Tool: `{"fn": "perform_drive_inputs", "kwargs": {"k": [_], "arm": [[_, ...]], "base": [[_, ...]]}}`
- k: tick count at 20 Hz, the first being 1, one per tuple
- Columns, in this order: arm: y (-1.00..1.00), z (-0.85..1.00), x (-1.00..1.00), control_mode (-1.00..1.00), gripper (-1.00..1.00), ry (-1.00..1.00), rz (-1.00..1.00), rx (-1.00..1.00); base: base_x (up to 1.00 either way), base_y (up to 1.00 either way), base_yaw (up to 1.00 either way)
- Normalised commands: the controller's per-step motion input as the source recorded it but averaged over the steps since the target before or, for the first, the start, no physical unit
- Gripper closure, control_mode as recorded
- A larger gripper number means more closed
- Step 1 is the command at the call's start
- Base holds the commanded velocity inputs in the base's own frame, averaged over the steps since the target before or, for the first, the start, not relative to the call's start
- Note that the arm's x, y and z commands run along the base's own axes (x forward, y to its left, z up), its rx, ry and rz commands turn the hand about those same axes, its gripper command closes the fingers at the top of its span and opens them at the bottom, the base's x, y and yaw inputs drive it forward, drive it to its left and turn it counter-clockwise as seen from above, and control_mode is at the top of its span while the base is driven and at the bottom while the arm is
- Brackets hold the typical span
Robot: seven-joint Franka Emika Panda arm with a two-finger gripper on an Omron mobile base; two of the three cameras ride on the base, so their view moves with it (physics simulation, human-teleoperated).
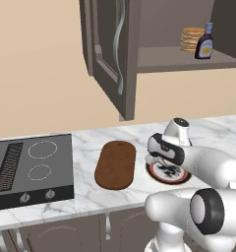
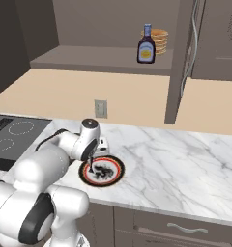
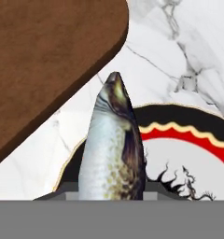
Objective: Pick the fish from the plate and place it on the cutting board. Then pick the condiment bottle from the cabinet and place it next to the cutting board.
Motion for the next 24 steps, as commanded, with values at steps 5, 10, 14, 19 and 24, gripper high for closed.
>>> {"fn": "perform_drive_inputs", "kwargs": {"k": [5,10,14,19,24], "arm": [[0.27,0.00,0.00,-1.00,1.00,0.00,0.00,0.00],[0.28,0.00,0.00,-1.00,1.00,0.00,0.00,0.01],[0.30,0.00,0.00,-1.00,1.00,0.00,0.00,0.02],[0.30,0.00,0.00,-1.00,1.00,0.00,0.00,0.01],[0.29,0.00,0.00,-1.00,1.00,0.00,0.00,0.00]], "base": [[0.00,0.00,0.00],[0.00,0.00,0.00],[0.00,0.00,0.00],[0.00,0.00,0.00],[0.00,0.00,0.00]]}}
